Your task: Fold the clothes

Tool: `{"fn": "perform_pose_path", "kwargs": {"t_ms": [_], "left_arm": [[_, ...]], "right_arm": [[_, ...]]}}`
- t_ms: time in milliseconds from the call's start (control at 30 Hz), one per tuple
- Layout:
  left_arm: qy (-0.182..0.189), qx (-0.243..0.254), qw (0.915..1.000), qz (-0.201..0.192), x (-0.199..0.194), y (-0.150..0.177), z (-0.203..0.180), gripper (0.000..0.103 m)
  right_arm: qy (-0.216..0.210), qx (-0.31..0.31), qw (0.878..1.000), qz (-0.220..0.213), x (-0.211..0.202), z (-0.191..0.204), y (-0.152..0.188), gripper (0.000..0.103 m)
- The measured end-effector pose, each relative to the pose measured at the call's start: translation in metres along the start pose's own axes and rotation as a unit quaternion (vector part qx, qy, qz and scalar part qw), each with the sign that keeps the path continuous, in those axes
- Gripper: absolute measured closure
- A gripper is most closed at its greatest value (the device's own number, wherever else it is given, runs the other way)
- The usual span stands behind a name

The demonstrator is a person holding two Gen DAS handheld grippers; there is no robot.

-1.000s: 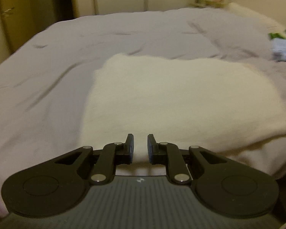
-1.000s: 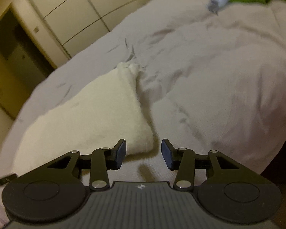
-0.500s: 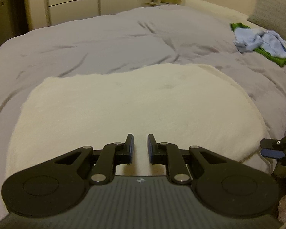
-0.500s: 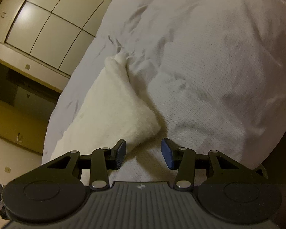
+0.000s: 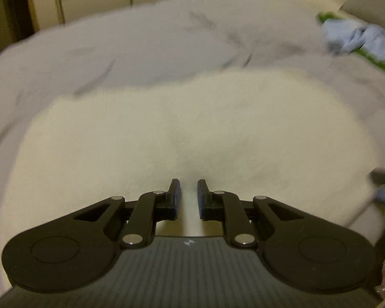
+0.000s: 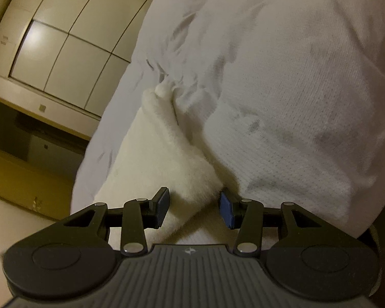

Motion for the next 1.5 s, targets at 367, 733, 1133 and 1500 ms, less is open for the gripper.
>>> {"fn": "perform_pose_path", "kwargs": {"t_ms": [367,733,1133,1500], "left_arm": [[-0.002,-0.046,0.9987,-0.021,-0.049,0.021,0.023,0.090],[-0.027,-0.101,0.9934,-0.048,-0.093,0.031,0.088,0.090],[-0.001,-0.203,0.9762,-0.078,-0.162,0.068,0.156,0.091],[0.088,-0.252,0.9604,-0.079,-0.155,0.076,0.156,0.084]], "right_arm": [[-0.058,0.078,0.995,-0.011,0.032,0.004,-0.007,0.057],[0.057,-0.158,0.982,-0.082,0.025,0.114,-0.015,0.082],[0.014,-0.586,0.801,-0.125,0.041,0.273,0.122,0.080],[-0.072,-0.567,0.820,-0.002,0.058,0.282,0.142,0.031]]}}
Point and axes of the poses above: each gripper's, at about its wrist camera, not at the fingertips, and x roughly the way its jaws point, z to its left, y to its underside, the point moved 4 cm from there along x, roughly the way its jaws point, and after that the axes turned 10 degrees about y, right-handed, at the moved point
